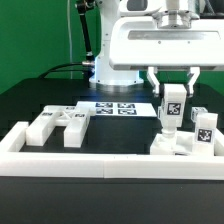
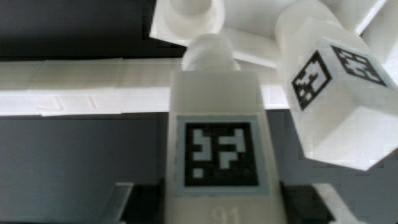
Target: Assemble chair
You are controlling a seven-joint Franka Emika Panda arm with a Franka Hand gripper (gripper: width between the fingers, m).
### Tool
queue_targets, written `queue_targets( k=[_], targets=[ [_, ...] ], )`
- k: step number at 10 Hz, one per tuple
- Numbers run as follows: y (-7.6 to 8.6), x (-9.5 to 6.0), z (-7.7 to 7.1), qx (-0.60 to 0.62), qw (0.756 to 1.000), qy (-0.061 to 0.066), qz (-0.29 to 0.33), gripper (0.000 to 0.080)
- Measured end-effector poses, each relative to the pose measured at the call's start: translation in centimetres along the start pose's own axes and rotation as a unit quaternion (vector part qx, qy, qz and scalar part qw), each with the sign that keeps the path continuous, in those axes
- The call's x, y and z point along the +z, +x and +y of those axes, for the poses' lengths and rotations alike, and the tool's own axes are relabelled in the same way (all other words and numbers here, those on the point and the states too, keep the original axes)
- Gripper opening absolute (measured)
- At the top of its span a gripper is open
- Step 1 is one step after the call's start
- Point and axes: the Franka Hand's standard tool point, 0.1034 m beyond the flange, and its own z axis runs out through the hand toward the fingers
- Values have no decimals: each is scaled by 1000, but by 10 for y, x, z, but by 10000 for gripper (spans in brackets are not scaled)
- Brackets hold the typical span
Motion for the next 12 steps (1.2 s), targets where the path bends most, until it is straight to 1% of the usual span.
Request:
queue_targets(
  k=[4, 5, 10, 12],
  targets=[
    [-10, 13, 3, -7, 1000, -4, -8, 291],
    [-8, 15, 5, -7, 1000, -6, -4, 291],
    [-7, 16, 6, -9, 1000, -10, 15, 291],
    [-6, 16, 5, -9, 1000, -10, 14, 291]
  ],
)
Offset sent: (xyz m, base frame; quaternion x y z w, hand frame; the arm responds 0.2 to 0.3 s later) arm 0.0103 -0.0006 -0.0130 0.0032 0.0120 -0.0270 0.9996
